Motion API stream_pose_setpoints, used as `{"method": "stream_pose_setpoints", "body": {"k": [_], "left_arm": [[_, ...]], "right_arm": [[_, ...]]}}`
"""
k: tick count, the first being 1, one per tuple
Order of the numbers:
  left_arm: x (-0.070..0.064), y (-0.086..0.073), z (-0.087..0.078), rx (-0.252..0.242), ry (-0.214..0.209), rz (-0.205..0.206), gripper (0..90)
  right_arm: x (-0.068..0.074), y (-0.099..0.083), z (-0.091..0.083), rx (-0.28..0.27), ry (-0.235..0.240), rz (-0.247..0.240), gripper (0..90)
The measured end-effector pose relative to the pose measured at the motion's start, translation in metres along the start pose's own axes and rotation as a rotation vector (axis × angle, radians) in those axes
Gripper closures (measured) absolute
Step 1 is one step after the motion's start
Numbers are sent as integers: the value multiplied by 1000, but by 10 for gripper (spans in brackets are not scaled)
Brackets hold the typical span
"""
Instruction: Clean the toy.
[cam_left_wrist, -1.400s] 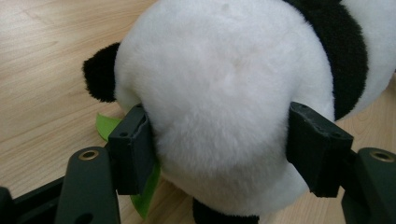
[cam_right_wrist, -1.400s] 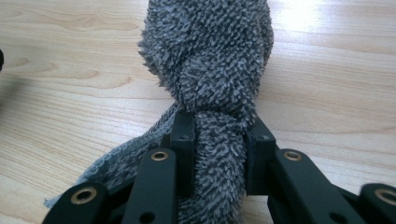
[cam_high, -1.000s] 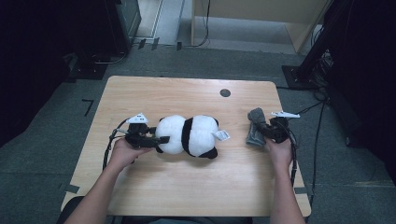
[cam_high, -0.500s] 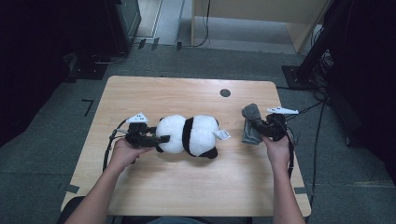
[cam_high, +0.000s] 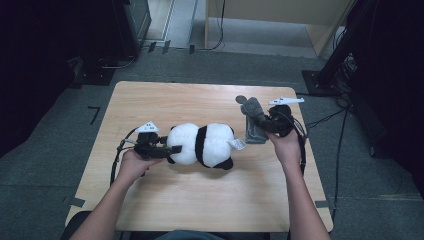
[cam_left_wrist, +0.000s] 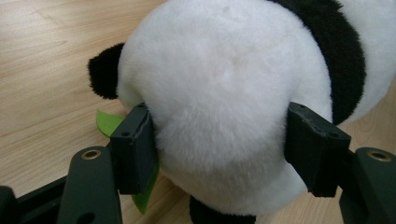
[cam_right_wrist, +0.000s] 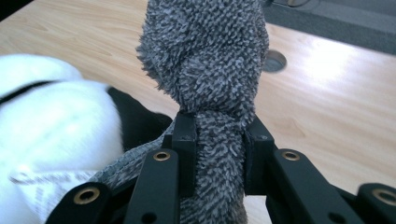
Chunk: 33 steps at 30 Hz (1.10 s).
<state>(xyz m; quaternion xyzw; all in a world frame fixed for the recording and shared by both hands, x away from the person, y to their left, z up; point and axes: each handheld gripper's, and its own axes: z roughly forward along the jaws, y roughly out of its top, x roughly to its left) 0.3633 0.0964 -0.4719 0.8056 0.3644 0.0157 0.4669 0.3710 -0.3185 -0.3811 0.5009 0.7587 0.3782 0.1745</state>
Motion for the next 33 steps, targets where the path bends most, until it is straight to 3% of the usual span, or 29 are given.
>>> {"method": "stream_pose_setpoints", "body": {"k": [7,15,18,33], "left_arm": [[-1,0,0,1,5,2,321],[-2,1,0,-3,9,2,324],[-2,1,0,-4,11,1,324],[-4,1,0,-6,21,5,325]], "right_arm": [[23,30,2,9,31,-58,725],[58,63,10,3,99,-116,725],[70,74,18,17,143,-117,725],[139,106,72,68,246,-212,723]]}}
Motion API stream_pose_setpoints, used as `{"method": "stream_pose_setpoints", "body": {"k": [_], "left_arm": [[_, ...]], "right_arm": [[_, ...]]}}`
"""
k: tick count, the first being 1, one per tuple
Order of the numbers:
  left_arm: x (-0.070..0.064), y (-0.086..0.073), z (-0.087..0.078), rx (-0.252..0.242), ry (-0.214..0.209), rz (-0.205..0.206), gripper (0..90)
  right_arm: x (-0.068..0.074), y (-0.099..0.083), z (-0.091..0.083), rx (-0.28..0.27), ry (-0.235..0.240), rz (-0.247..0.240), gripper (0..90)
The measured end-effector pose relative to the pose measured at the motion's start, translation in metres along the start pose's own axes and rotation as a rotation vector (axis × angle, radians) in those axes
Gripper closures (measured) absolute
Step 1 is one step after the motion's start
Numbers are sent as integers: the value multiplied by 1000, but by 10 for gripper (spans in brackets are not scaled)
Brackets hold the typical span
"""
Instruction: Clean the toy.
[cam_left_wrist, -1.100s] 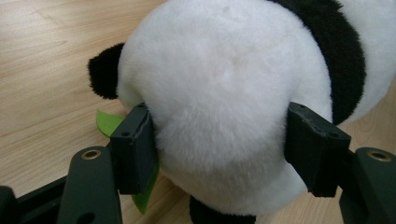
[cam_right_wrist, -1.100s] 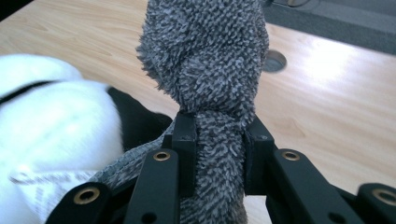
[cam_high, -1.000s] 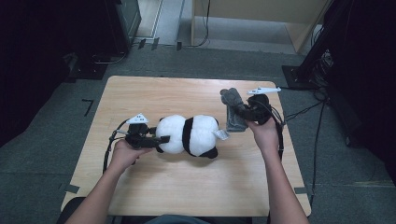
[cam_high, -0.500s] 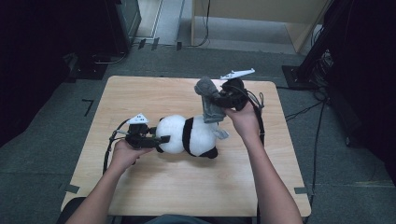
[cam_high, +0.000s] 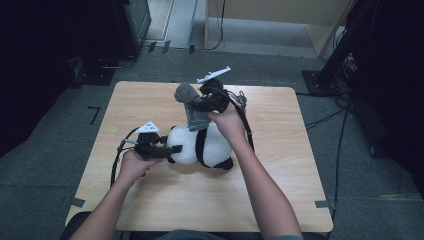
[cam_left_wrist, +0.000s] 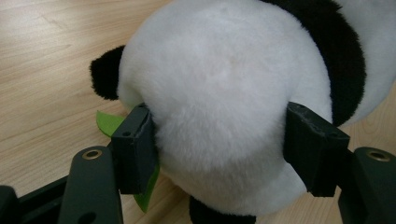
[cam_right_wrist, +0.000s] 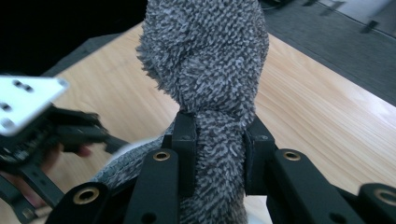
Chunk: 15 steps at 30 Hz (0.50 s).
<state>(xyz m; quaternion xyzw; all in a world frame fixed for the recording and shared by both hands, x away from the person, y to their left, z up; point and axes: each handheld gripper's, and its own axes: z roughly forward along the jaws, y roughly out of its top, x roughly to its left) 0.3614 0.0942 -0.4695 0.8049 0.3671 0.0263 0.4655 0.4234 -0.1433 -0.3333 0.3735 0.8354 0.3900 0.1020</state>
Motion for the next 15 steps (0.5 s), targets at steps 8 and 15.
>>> {"method": "stream_pose_setpoints", "body": {"k": [8,15], "left_arm": [[-3,1,-1,7,12,0,352],[-3,2,-1,28,21,-16,382]], "right_arm": [[18,10,48,29,115,17,723],[22,-5,82,141,84,-4,721]]}}
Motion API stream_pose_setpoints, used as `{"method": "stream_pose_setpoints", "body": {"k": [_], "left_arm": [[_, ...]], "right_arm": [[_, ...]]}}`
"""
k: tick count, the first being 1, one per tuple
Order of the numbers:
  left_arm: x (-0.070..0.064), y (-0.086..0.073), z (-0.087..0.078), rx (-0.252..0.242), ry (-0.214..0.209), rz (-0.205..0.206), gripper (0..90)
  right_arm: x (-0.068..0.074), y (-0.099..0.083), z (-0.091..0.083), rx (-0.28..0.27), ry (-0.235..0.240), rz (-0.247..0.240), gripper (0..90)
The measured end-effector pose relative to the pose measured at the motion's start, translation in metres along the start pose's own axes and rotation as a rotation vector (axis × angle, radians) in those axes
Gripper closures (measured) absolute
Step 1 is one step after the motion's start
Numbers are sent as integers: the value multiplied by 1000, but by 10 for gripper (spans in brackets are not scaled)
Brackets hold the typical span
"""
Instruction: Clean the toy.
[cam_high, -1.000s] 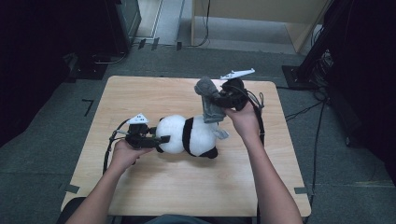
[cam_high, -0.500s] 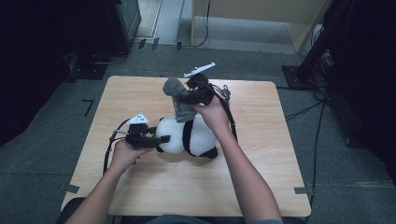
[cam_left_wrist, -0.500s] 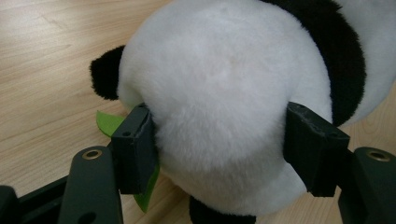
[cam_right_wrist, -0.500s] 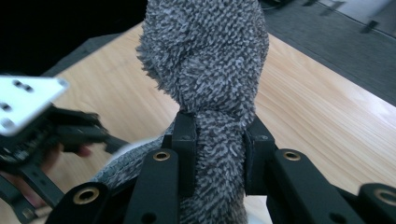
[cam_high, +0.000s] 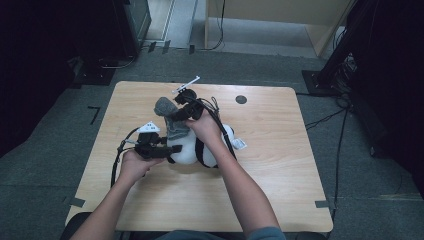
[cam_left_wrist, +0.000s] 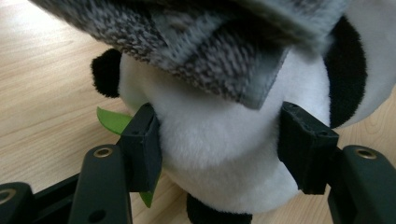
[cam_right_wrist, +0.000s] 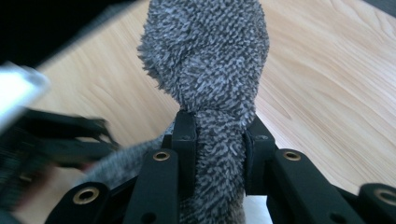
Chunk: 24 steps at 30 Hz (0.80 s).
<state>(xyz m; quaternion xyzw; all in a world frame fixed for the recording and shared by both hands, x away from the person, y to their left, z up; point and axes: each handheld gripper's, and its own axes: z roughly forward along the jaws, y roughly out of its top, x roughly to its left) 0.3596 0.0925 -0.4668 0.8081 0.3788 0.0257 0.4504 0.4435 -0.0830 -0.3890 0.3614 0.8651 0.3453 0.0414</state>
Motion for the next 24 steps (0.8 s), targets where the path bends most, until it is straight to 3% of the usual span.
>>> {"method": "stream_pose_setpoints", "body": {"k": [4,12,19,24], "left_arm": [[0,0,1,2,2,-12,389],[0,0,2,-7,-4,-27,390],[1,0,1,-3,-5,-30,389],[1,1,1,-7,-7,-36,390]], "right_arm": [[-10,-9,1,25,-35,-5,714],[-35,-24,-10,19,-49,61,709],[-53,-36,-18,88,-130,55,702],[-69,-49,-23,96,-137,103,686]]}}
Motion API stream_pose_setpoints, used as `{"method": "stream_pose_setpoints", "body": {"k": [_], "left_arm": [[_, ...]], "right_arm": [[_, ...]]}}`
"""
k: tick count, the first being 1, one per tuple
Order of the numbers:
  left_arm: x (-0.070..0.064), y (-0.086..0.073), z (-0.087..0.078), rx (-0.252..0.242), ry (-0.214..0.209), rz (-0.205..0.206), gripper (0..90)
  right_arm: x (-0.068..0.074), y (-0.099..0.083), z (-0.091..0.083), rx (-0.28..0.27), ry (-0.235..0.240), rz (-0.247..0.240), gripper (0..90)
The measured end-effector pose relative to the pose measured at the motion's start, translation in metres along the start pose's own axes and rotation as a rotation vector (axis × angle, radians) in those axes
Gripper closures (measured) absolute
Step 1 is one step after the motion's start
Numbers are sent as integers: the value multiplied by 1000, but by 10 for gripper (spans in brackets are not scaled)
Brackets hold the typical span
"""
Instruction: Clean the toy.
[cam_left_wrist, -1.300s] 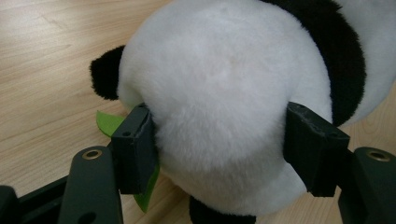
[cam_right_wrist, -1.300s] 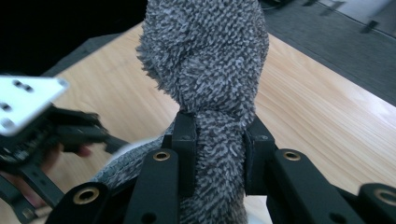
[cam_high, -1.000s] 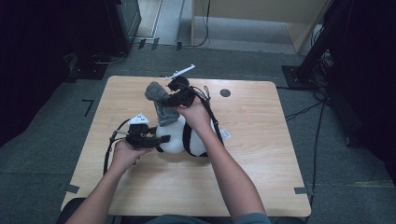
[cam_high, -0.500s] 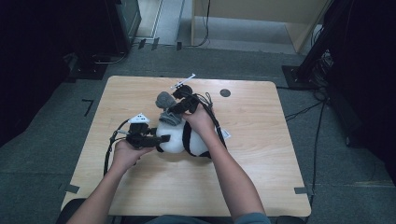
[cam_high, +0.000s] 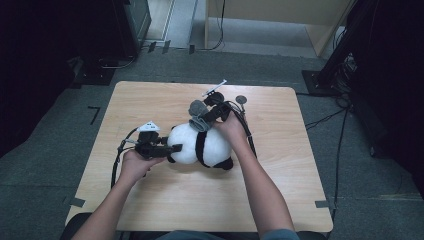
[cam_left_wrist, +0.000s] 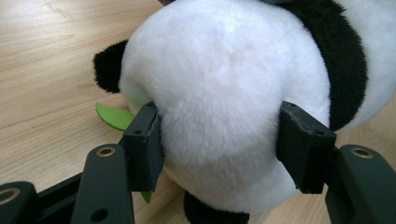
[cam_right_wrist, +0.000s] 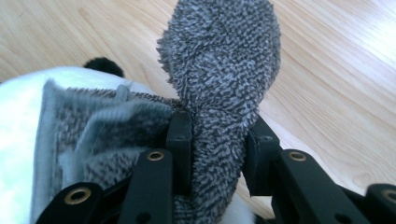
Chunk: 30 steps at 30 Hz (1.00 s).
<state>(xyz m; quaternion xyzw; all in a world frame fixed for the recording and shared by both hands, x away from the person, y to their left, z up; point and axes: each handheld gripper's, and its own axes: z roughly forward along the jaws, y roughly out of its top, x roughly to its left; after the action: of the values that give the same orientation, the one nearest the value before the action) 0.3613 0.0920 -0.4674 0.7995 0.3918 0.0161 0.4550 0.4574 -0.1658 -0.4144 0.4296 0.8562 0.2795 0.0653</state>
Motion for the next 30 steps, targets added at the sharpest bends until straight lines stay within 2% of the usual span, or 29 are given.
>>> {"method": "stream_pose_setpoints", "body": {"k": [2,16,19,30], "left_arm": [[0,0,0,-1,0,-2,390],[1,0,0,-1,-3,-7,394],[1,0,0,-2,-2,-7,395],[2,-1,-1,-9,-11,16,391]], "right_arm": [[-6,-4,-1,-7,5,22,685],[-39,-26,-12,-39,-47,129,699],[-49,-35,-15,-32,-59,159,702],[-78,-68,-20,-2,-141,217,714]]}}
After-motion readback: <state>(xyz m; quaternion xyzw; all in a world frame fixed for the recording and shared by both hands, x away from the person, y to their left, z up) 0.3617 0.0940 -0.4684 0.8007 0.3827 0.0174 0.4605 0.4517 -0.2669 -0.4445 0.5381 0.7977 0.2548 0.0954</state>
